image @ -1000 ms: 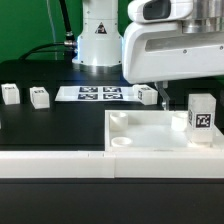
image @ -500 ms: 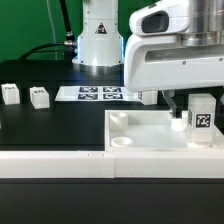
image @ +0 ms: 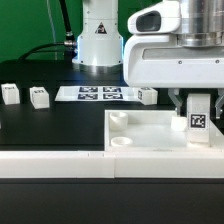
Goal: Assemble square table
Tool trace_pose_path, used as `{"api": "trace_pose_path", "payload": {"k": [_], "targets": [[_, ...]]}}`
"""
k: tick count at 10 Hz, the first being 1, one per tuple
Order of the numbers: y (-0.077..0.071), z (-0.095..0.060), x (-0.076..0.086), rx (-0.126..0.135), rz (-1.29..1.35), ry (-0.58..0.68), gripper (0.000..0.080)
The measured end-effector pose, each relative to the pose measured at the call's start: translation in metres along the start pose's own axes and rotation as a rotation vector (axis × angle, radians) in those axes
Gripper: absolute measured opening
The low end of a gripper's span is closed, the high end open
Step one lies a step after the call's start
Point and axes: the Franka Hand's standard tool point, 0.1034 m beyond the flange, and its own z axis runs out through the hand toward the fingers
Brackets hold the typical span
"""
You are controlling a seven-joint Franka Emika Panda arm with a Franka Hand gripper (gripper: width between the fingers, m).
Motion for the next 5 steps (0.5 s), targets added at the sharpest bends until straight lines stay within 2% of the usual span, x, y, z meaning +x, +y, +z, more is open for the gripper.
{"api": "trace_pose_path", "payload": {"k": [2, 4, 5], "targets": [[-0.0020, 0.0010, 0.0009, 0.018, 0.319, 0.022, 0.0288], [-0.0069, 0.0014, -0.0024, 0.021, 0.687, 0.020, 0.0288], [-0.0086, 0.0016, -0.0019, 0.048, 0.890, 0.001, 0.0288]]}}
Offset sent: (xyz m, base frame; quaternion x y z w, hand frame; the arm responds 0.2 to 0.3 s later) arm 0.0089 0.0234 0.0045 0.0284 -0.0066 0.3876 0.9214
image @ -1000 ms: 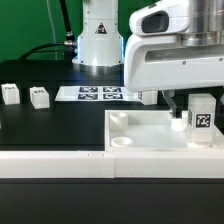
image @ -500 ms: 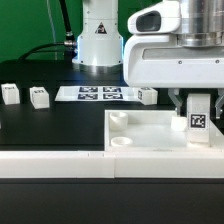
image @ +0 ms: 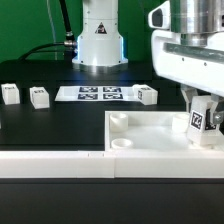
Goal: Assemble square table
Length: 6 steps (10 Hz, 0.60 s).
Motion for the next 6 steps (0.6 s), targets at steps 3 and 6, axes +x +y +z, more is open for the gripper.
{"api": "trace_pose_path", "payload": {"k": [3, 6], "targets": [[-0.0004, -0.0001, 0.0018, 0.007, 0.202, -0.037, 0.0288], [0.0019, 0.0000, -0.0079, -0.015, -0.178, 0.007, 0.0445]]}}
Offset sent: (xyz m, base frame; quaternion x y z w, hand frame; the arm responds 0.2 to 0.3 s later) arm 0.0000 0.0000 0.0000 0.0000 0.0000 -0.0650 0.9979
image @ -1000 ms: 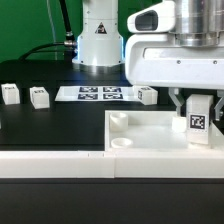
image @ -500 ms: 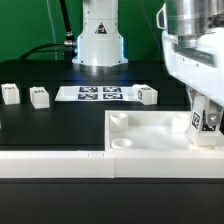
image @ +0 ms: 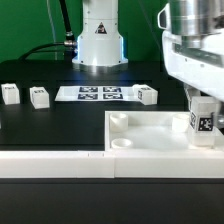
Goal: Assemble square table
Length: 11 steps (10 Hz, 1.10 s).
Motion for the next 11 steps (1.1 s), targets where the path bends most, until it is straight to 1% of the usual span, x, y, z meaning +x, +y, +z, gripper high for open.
{"api": "trace_pose_path", "payload": {"k": [1, 2, 3, 5, 6, 7, 8, 9, 10, 11], "targets": [[-0.0009, -0.0041, 0.0003, 0.004, -0.172, 0.000, 0.0605], [-0.0007, -0.0059, 0.0013, 0.006, -0.327, 0.001, 0.0636], [-0.0003, -0.0050, 0.0016, 0.004, -0.356, 0.002, 0.0636], [0.0001, -0.0049, 0.0030, 0.002, -0.501, 0.005, 0.0647], [0.0002, -0.0050, 0.0035, -0.003, -0.585, 0.011, 0.0649], [-0.0003, -0.0056, 0.0061, -0.030, -0.834, 0.048, 0.0649], [-0.0015, -0.0073, 0.0084, -0.042, -1.029, 0.058, 0.0649], [-0.0027, -0.0082, 0.0092, -0.048, -1.167, 0.067, 0.0649], [-0.0038, -0.0078, 0.0085, -0.044, -1.207, 0.073, 0.0649], [-0.0035, -0.0076, 0.0089, -0.043, -1.175, 0.073, 0.0637]]}}
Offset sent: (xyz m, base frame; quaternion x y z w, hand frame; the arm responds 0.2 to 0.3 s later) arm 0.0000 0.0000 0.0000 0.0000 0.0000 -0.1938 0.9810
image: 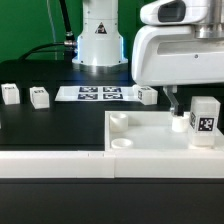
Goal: Assemble square table
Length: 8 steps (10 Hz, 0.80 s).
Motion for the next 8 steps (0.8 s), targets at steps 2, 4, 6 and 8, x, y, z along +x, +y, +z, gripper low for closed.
{"api": "trace_pose_path", "payload": {"k": [2, 4, 6, 8], "targets": [[0.0004, 0.0001, 0.0000, 0.000, 0.023, 0.000, 0.0475], [0.0015, 0.0001, 0.0003, -0.001, 0.174, 0.000, 0.0288], [0.0030, 0.0009, 0.0004, -0.004, 0.385, 0.001, 0.0288], [0.0049, 0.0009, -0.0001, -0.004, 0.735, -0.006, 0.0288]]}}
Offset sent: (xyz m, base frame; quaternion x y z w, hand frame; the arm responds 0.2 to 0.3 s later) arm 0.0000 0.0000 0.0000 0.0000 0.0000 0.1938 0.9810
